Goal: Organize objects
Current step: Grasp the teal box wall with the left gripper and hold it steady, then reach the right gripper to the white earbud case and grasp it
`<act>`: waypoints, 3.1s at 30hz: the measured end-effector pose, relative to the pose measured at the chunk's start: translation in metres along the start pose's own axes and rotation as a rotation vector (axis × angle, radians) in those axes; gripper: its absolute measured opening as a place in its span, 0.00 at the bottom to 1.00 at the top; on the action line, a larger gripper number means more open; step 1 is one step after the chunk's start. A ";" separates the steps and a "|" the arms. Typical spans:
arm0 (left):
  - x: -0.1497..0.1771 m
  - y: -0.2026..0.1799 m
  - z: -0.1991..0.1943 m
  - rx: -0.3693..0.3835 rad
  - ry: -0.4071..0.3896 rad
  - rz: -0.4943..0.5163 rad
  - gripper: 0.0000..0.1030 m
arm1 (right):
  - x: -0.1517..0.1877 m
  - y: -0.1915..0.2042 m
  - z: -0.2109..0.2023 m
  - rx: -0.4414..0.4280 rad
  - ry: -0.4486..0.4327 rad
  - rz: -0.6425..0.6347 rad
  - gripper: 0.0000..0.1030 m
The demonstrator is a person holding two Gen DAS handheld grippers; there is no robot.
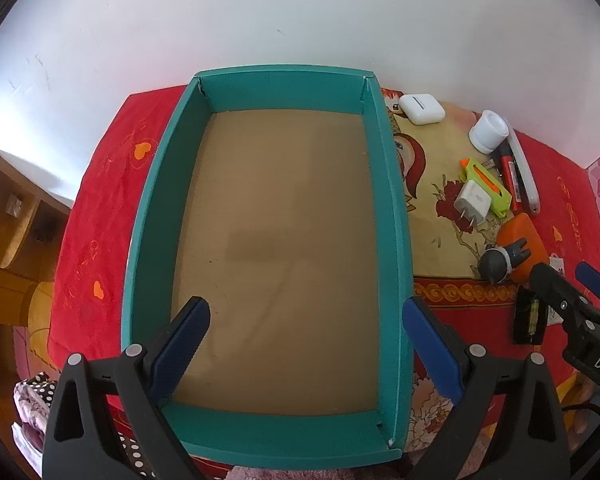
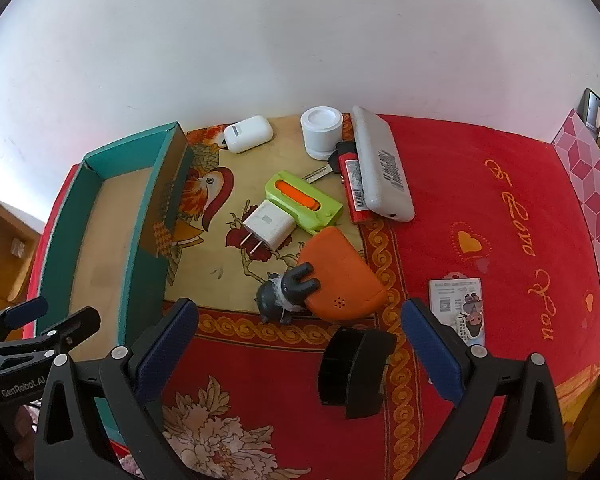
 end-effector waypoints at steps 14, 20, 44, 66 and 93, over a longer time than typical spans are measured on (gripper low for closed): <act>0.003 0.020 -0.001 -0.019 0.005 0.015 0.95 | -0.001 0.002 0.000 0.005 -0.017 0.034 1.00; 0.010 0.048 0.000 -0.059 0.017 0.001 0.95 | -0.004 0.000 0.004 0.020 -0.026 0.057 1.00; 0.060 0.129 0.048 0.076 0.182 -0.050 0.59 | 0.021 -0.012 0.007 0.074 0.008 0.157 1.00; 0.039 0.110 0.044 -0.018 0.147 0.027 0.11 | 0.011 0.003 0.026 0.124 0.054 -0.268 0.96; 0.037 0.079 0.052 -0.151 0.114 0.018 0.14 | -0.040 0.038 0.048 -0.131 0.113 -0.392 0.70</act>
Point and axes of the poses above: each gripper's, at about its wrist camera, not at the fingertips, and z roughly the way its jaws point, y to its left, x to its underside, the point moved 1 cm from there along z, roughly the way its jaws point, and after that the axes turned 12 degrees about z, right-handed, at the moved point
